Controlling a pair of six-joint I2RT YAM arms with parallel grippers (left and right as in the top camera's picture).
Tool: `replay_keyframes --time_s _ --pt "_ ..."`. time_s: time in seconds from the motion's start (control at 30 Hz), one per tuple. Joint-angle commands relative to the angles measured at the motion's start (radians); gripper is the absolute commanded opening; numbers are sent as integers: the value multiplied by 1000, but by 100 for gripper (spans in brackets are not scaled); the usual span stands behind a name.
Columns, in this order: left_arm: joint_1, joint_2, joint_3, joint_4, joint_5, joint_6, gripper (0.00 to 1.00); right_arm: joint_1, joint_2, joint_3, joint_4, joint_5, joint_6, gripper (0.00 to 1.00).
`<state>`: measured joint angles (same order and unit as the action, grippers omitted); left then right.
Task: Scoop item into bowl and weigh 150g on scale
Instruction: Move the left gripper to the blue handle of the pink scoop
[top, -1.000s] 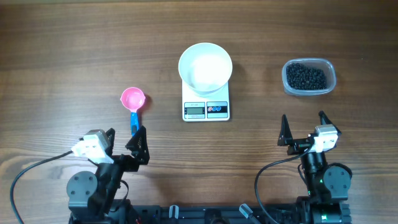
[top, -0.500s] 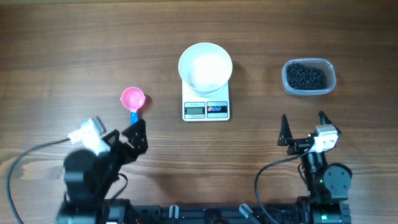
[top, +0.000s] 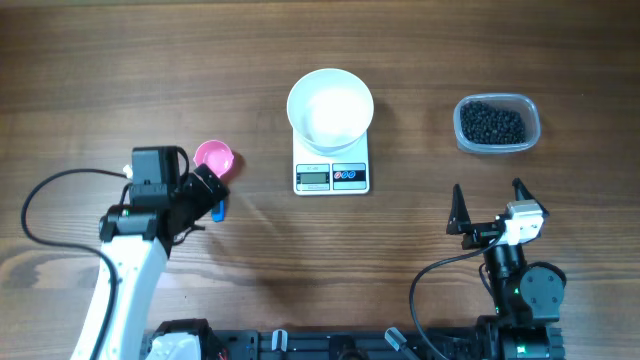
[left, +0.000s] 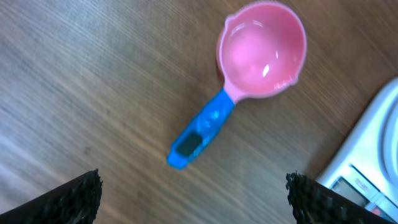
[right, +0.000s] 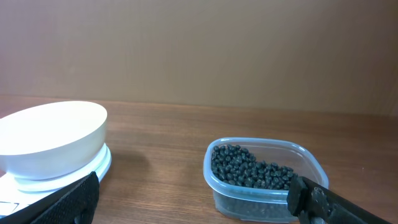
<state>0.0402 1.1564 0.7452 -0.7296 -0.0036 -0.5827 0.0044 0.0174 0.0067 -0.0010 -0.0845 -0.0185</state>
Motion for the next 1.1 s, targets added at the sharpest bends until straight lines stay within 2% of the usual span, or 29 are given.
replay_keyframes --time_s 0.0,0.07,0.23,0.37,0.53,0.77,0.87,1.07 --pt "54 106 9 55 120 189 100 5 -13 -2 2 14 19 100" --pt "81 164 9 71 201 253 100 5 -13 -2 2 14 19 100" --pt "155 282 9 91 278 330 98 5 -13 -2 2 14 19 100" --pt "214 343 9 113 399 447 98 5 -13 -2 2 14 19 100" --pt "232 379 9 129 412 551 95 5 -13 -2 2 14 19 100" --pt "232 395 9 228 412 554 92 5 -13 -2 2 14 19 100" --pt "232 398 9 244 411 555 85 5 -13 -2 2 14 19 100" --pt "232 460 9 248 412 605 79 5 -13 -2 2 14 19 100"
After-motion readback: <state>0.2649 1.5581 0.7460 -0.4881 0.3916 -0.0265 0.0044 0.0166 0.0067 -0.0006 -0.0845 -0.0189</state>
